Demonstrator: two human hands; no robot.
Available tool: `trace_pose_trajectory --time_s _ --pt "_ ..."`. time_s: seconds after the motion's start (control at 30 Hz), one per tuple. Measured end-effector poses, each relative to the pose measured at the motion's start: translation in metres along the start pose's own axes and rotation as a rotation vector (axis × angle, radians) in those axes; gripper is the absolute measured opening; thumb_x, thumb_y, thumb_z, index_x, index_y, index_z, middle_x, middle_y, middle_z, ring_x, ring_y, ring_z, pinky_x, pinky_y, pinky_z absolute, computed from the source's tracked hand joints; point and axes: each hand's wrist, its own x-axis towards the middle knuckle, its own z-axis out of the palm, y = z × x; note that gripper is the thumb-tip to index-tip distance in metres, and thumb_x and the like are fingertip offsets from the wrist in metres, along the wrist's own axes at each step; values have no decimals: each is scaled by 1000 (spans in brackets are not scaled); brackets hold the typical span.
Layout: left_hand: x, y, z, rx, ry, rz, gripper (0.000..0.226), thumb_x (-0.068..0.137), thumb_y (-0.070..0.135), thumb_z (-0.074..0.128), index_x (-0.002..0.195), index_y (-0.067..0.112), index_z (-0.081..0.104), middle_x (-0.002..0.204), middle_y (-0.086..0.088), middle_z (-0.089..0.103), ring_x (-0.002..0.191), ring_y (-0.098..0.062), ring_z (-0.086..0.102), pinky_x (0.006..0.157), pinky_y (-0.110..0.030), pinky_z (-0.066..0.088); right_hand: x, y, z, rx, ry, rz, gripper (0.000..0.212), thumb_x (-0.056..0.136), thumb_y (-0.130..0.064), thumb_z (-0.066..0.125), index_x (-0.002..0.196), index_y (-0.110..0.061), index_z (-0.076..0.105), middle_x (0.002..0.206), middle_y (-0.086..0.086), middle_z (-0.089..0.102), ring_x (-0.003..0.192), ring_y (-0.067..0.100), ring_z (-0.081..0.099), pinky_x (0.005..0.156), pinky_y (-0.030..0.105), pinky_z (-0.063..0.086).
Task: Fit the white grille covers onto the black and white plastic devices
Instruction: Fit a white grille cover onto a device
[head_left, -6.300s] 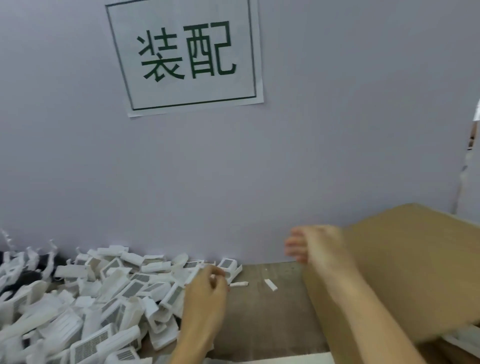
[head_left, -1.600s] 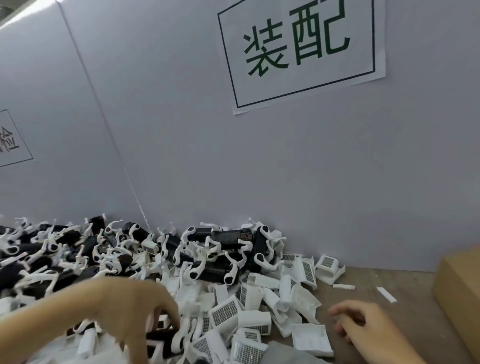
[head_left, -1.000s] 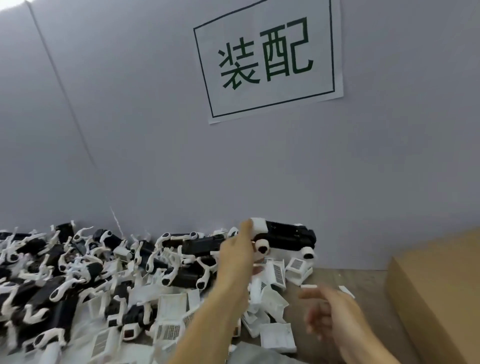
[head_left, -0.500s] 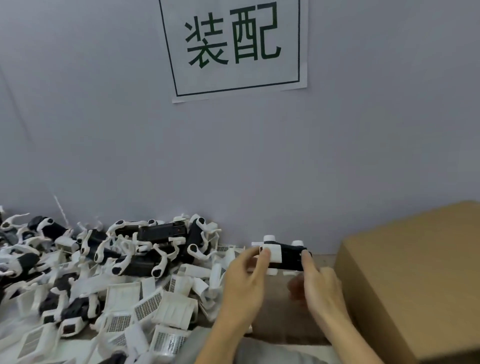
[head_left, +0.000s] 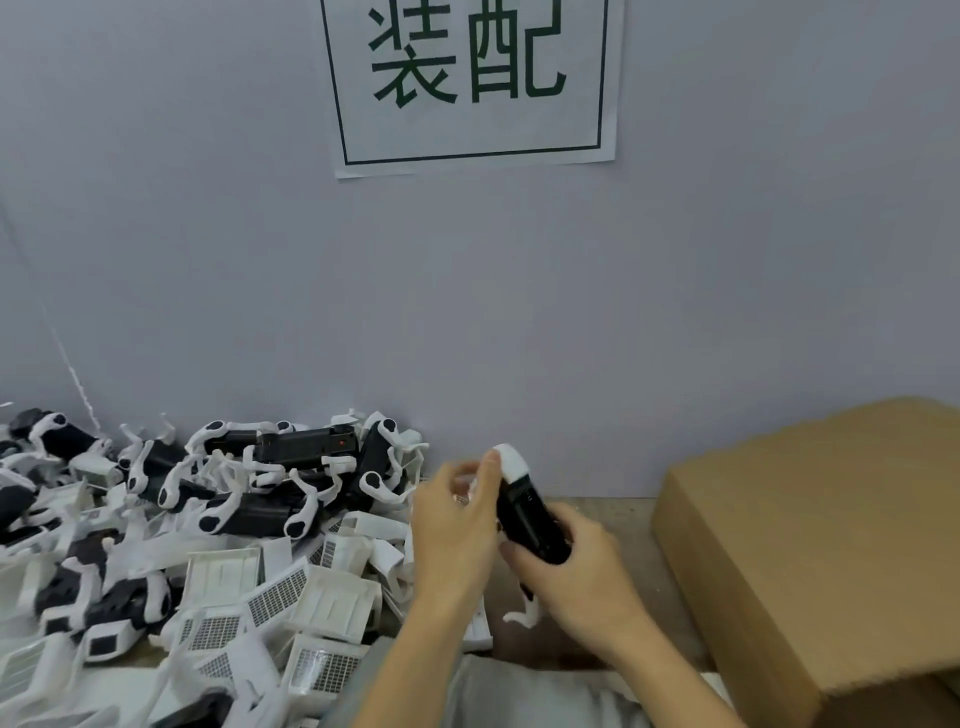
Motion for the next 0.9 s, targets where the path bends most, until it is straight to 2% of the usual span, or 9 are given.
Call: trace_pose_trajectory --time_s 0.1,0.17,0.27,0.37,0.47,0.6,0.73,0.8,0.9 --pt "-5 -6 8 94 65 41 31 90 43 68 109 24 53 116 5 46 99 -12 59 84 -27 49 4 6 -6 66 169 113 18 87 -26 72 78 -12 65 58 -3 62 52 8 54 49 19 40" --pt "-5 -12 13 98 -25 -25 29 91 46 65 103 20 61 103 7 62 91 -4 63 70 -16 45 7 7 -9 86 221 166 19 91 -26 69 79 -12 64 59 -4 62 54 10 55 52 20 41" --pt "-6 -19 19 31 -268 -157 32 95 48 59 87 20 72 78 5 73 64 5 65 54 -10 45 5 7 -3 99 50 142 9 93 -26 66 94 -18 69 77 -6 72 70 6 66 65 19 51" --pt "-3 -25 19 -155 -171 -231 23 98 33 61 90 14 72 77 2 76 73 -9 72 60 -16 49 -1 7 10 -114 -43 61 33 80 -46 64 111 -33 63 105 -10 66 97 4 65 86 31 56" --pt "1 -26 13 -390 -65 -289 17 97 21 63 92 8 73 78 -2 77 70 -9 73 62 -22 53 -1 1 15 -326 -30 -15 48 68 -61 55 111 -41 55 106 -17 55 100 1 57 82 23 49" --pt "0 -27 14 -383 -71 -238 15 94 23 66 92 10 75 82 -2 78 78 -9 73 73 -25 52 -2 -3 17 -287 -18 -27 36 66 -51 55 95 -32 64 85 -12 69 80 -1 64 60 16 48" --pt "-1 -30 17 -261 -131 -144 11 92 20 70 99 13 74 85 0 78 83 -9 73 71 -20 54 0 -4 10 -302 -18 1 23 70 -38 65 90 -27 69 75 -11 72 69 3 66 55 19 51" --pt "0 -32 17 -199 -127 -111 10 93 20 68 100 15 73 87 -1 77 84 -10 73 75 -24 55 1 -1 4 -272 -71 20 23 73 -39 68 93 -29 70 79 -15 73 72 1 67 59 18 52" --pt "-1 -34 15 -142 -121 -50 7 94 16 66 98 18 71 87 -1 76 85 -14 73 79 -31 57 -2 3 2 -108 -212 40 27 84 -28 65 111 -35 68 99 -23 73 98 -4 67 85 19 55"
